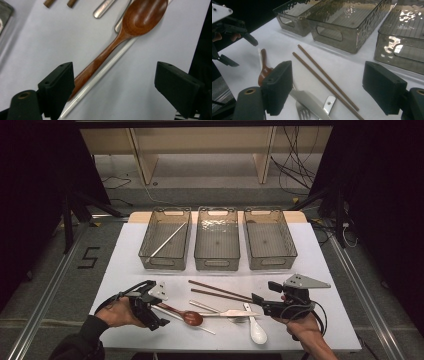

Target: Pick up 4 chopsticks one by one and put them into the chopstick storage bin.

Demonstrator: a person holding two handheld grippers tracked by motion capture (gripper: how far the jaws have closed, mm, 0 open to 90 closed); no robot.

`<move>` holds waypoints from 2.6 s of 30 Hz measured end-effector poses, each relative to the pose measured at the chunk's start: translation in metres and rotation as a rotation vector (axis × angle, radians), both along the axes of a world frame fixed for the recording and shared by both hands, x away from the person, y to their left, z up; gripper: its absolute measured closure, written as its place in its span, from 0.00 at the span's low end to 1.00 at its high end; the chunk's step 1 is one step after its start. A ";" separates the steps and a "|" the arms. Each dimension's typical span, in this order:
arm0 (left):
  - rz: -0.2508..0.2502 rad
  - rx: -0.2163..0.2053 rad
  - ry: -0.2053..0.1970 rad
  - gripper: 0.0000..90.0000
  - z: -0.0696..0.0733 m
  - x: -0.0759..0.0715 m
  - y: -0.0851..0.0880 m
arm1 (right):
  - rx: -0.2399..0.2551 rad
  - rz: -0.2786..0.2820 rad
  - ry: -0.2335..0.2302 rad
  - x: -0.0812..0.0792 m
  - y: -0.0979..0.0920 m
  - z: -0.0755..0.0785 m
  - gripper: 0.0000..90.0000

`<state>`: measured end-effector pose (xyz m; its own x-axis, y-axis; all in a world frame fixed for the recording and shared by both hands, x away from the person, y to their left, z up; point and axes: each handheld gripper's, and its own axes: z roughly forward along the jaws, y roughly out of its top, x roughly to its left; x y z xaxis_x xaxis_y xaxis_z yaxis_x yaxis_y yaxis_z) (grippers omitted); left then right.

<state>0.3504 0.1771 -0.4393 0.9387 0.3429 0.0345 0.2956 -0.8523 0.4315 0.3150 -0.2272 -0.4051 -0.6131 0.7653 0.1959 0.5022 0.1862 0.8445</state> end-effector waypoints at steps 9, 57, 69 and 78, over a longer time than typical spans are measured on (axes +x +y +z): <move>-0.049 0.045 0.023 0.22 -0.012 -0.002 -0.004 | -0.005 0.002 -0.001 0.000 0.000 0.000 0.28; -0.165 0.133 0.067 0.46 -0.029 0.009 -0.005 | -0.012 0.009 0.000 0.000 0.002 0.000 0.28; -0.220 0.208 0.071 0.67 -0.025 0.003 -0.013 | -0.016 0.012 0.004 0.000 0.002 -0.001 0.28; -0.267 0.219 0.082 0.80 -0.024 0.000 -0.014 | -0.018 0.018 0.010 0.000 0.003 -0.001 0.28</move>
<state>0.3505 0.1635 -0.4631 0.9970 0.0778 0.0008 0.0759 -0.9738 0.2143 0.3155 -0.2246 -0.4059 -0.6248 0.7578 0.1882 0.5070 0.2104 0.8359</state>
